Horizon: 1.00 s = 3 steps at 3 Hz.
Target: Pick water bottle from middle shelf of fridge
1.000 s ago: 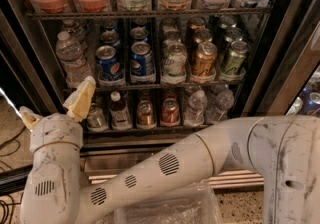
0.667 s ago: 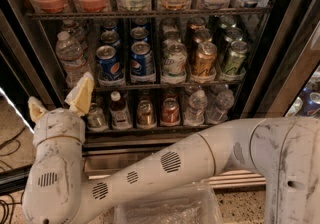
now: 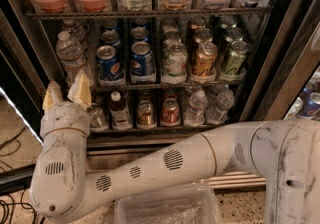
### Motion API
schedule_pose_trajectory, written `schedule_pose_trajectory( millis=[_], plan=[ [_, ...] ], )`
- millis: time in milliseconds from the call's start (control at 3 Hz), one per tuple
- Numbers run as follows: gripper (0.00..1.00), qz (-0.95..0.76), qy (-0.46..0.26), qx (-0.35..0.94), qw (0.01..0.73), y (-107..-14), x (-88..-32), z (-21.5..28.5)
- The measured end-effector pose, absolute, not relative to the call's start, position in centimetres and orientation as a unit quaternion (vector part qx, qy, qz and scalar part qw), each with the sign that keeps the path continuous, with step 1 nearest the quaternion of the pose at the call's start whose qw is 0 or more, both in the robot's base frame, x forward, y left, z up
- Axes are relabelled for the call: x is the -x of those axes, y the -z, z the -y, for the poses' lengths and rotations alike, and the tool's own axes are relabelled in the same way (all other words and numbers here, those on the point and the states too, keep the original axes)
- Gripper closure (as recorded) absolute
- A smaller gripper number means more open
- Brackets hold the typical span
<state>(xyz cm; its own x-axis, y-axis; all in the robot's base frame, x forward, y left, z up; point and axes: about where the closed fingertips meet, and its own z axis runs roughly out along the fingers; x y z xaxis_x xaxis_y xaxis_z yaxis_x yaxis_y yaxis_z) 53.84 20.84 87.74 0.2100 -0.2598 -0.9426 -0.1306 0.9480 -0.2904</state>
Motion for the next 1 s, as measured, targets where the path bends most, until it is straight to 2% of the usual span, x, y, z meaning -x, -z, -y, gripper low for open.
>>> schedule_pose_trajectory(
  millis=[667, 1000],
  plan=[
    [0.29, -0.623, 0.027, 0.109, 0.774, -87.7, -56.0, -20.0],
    [0.29, -0.622, 0.015, 0.103, 0.776, -87.8, -57.2, -20.6]
  ],
)
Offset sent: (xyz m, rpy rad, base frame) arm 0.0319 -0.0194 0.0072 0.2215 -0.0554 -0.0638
